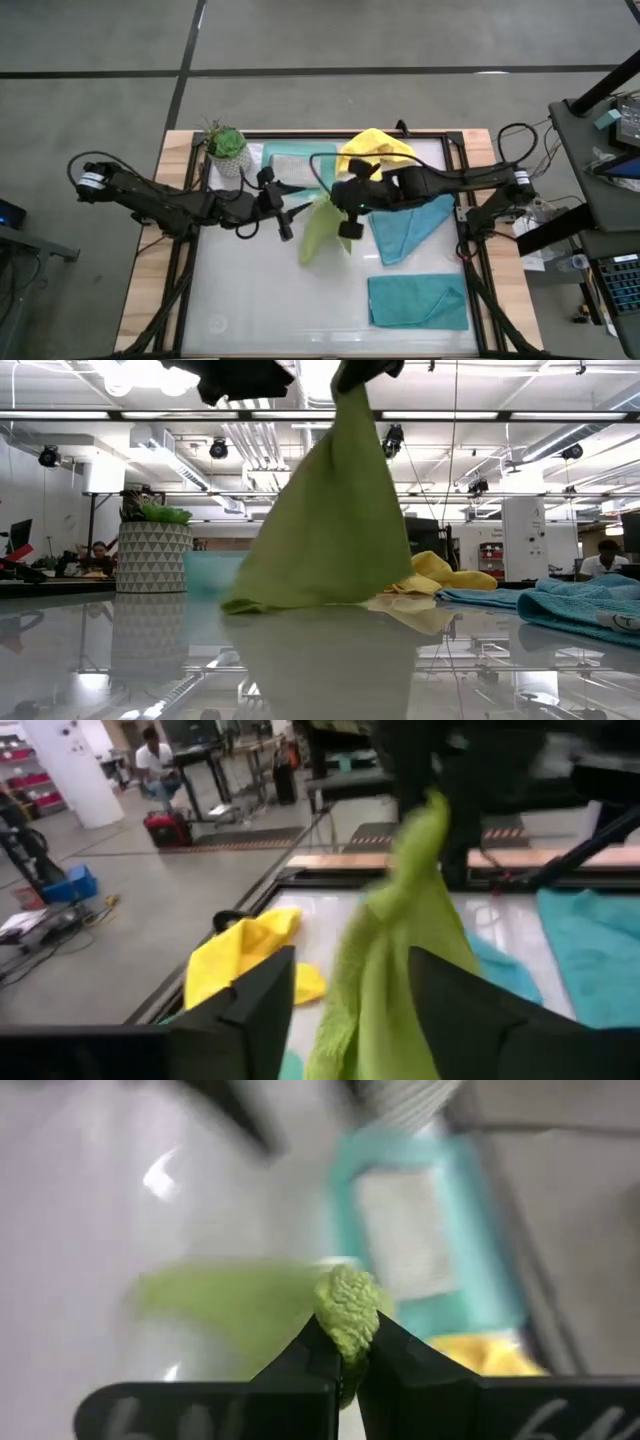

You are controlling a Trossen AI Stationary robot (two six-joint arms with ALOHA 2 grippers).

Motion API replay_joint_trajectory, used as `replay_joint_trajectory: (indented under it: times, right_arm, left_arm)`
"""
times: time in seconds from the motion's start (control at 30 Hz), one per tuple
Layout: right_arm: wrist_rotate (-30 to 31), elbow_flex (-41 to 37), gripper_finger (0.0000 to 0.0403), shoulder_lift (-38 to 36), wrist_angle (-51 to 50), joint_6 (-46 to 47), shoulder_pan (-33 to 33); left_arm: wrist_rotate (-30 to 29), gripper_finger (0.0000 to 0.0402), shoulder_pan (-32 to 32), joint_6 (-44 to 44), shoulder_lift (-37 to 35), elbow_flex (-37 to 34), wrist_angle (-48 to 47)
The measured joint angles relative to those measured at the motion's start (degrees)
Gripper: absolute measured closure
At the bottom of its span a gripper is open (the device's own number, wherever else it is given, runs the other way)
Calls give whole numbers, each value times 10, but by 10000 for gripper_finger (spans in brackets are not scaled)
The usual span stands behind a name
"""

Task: Fold microfiber towels
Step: Fold the green microfiber towel

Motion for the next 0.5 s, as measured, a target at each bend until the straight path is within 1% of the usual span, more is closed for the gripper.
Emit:
replay_joint_trajectory:
  times: [0.1, 0.2, 0.3, 0.37, 0.5]
  right_arm:
    - [-47, 10, 394, 17, -20, -15, 1]
    - [-69, 6, 394, 31, -15, -36, 0]
    - [-69, -11, 394, 32, 7, -50, 0]
    - [-70, -23, 394, 28, 29, -49, 0]
    - [-70, -36, 394, 22, 25, -5, 7]
  left_arm:
    - [6, 176, -11, -23, 24, -4, 33]
    - [7, 150, -24, -30, 44, -5, 33]
    - [6, 144, -31, -30, 65, -3, 41]
    - [6, 144, -32, -30, 78, -2, 67]
    - [5, 144, -35, -46, 97, -2, 80]
